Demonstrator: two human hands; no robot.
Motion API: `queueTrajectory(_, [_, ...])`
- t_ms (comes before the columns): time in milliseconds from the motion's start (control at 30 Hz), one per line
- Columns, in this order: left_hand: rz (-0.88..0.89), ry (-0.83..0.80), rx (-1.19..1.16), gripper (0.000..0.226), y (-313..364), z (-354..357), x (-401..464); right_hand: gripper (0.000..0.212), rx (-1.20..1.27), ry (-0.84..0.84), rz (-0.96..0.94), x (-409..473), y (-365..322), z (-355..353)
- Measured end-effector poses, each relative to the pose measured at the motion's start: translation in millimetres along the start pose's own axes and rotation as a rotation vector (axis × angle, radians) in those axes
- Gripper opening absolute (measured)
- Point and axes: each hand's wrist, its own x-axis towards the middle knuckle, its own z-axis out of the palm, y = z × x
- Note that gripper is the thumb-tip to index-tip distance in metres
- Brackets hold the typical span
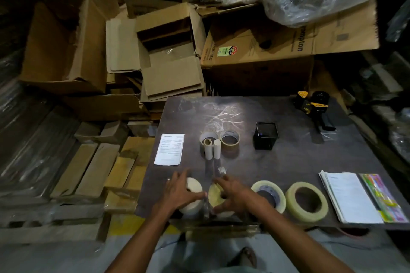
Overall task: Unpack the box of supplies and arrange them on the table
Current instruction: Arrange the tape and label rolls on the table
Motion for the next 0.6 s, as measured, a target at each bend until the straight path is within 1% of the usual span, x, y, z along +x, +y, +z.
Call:
queueTrajectory(33, [-0.002,-0.021,0.005,0.100,-2.5,3.8,-4.0,0.103,-0.034,0.007,0.021,-1.5,-2.8,5.0])
queueTrajectory(100, [0.014,-0.024,0.049,0.100,-6.2,12.6,-9.8,0.106,-0.086,0.047,0.059,-2.6,-8.3,13.9])
queueTrajectory(233, [0.049,-0.010,0.106,0.091,-7.1,18.7,-17.0,0.109,-0.192,0.081,0.110,-0.3,-12.0,24.9])
queueTrajectory(333, [0.060,-0.030,0.120,0.089,-5.1,14.0,-20.5,0.112,-0.183,0.115,0.125,0.4,-13.9,28.4])
queueTrajectory(433, [0.094,-0.011,0.121,0.085,-2.9,9.7,-22.2,0.113,-0.197,0.140,0.148,-0.2,-18.6,29.0])
queueTrajectory(533, [0.126,0.006,0.122,0.085,-3.8,7.8,-23.7,0.109,-0.189,0.163,0.139,1.9,-11.7,29.5])
queueTrajectory(567, [0.137,0.012,0.122,0.085,-4.3,7.1,-24.0,0.103,-0.143,0.168,0.150,2.1,-11.0,28.4])
queueTrajectory(600, [0.145,0.015,0.118,0.085,-5.3,6.6,-24.0,0.090,-0.051,0.182,0.183,5.1,-8.5,30.9])
